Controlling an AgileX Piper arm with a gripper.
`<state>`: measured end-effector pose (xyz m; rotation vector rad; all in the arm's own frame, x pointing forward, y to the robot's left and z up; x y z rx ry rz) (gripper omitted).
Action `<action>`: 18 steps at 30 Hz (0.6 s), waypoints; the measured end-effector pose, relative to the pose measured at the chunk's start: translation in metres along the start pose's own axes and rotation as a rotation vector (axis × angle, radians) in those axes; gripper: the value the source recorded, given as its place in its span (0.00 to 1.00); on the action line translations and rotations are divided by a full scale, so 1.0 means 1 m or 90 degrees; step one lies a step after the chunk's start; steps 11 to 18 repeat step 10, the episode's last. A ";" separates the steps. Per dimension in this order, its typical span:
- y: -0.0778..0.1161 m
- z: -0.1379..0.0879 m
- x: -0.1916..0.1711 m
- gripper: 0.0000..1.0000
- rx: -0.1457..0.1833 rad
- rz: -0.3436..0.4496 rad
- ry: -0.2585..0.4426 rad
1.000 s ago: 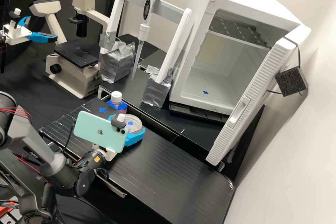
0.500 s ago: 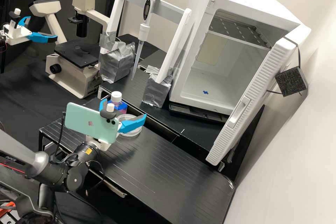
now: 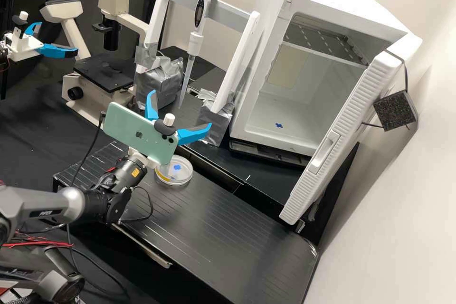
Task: Move the petri dish to the bench
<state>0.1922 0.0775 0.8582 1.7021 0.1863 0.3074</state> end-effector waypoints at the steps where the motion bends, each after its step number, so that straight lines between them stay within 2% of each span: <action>1: -0.002 0.003 0.002 1.00 0.002 -0.001 -0.005; 5: -0.005 0.011 0.006 1.00 0.006 0.001 -0.017; 10: -0.004 0.010 0.007 1.00 0.009 0.015 0.007; 18: -0.004 0.010 0.007 1.00 0.009 0.015 0.007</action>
